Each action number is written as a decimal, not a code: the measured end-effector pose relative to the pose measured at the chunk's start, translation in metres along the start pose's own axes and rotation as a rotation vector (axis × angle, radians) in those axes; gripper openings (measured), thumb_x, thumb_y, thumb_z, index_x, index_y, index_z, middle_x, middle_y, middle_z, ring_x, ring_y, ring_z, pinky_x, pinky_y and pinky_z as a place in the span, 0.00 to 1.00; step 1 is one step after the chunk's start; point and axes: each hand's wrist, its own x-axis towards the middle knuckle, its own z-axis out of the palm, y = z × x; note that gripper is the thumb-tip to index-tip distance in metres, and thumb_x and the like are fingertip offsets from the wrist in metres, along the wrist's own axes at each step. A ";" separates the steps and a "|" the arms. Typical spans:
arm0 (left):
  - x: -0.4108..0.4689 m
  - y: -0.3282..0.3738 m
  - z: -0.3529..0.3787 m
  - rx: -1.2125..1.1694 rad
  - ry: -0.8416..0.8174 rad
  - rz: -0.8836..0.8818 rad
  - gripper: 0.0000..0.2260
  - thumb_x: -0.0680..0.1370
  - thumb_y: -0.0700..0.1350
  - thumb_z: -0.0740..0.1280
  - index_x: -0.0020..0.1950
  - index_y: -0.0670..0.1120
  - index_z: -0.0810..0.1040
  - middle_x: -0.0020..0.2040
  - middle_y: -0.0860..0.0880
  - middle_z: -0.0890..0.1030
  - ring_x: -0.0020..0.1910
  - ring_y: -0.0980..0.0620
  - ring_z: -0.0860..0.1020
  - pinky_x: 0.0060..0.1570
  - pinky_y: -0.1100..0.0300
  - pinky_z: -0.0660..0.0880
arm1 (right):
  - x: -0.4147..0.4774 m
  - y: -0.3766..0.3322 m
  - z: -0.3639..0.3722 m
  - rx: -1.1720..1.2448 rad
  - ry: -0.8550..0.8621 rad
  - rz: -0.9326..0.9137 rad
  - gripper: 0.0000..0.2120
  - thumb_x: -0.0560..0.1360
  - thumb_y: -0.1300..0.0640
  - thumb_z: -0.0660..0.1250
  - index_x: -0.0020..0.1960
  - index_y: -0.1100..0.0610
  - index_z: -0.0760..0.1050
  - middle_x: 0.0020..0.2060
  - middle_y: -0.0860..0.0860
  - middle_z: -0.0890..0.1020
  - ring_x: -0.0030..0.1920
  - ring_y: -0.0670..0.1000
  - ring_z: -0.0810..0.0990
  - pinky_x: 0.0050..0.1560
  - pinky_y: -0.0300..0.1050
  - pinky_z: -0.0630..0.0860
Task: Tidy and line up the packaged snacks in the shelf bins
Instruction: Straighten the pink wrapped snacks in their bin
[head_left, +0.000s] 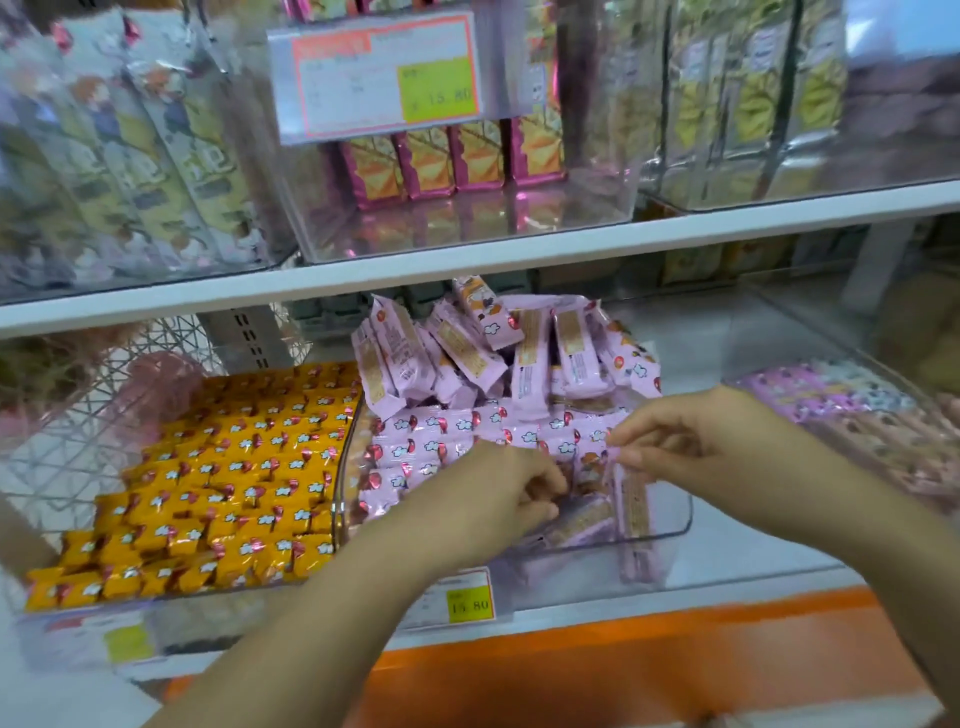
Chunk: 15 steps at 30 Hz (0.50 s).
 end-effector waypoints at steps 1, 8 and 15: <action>0.008 0.000 0.004 -0.006 -0.078 -0.036 0.12 0.77 0.45 0.68 0.60 0.49 0.78 0.52 0.52 0.80 0.50 0.56 0.78 0.50 0.64 0.73 | -0.002 0.003 -0.003 -0.003 0.011 -0.004 0.08 0.74 0.55 0.69 0.43 0.41 0.77 0.37 0.42 0.82 0.40 0.37 0.79 0.42 0.30 0.75; 0.041 -0.001 0.018 0.265 -0.350 -0.082 0.12 0.75 0.43 0.68 0.58 0.50 0.77 0.55 0.48 0.79 0.45 0.51 0.74 0.42 0.59 0.71 | -0.006 0.013 -0.006 -0.014 0.000 -0.037 0.08 0.75 0.54 0.68 0.44 0.40 0.77 0.34 0.38 0.79 0.40 0.34 0.76 0.40 0.27 0.70; 0.037 0.003 0.022 0.375 -0.324 -0.060 0.13 0.77 0.37 0.62 0.61 0.44 0.70 0.45 0.46 0.72 0.40 0.48 0.70 0.31 0.58 0.64 | 0.000 0.013 -0.007 -0.036 -0.022 -0.026 0.06 0.75 0.52 0.68 0.44 0.40 0.77 0.30 0.28 0.76 0.40 0.33 0.77 0.40 0.27 0.71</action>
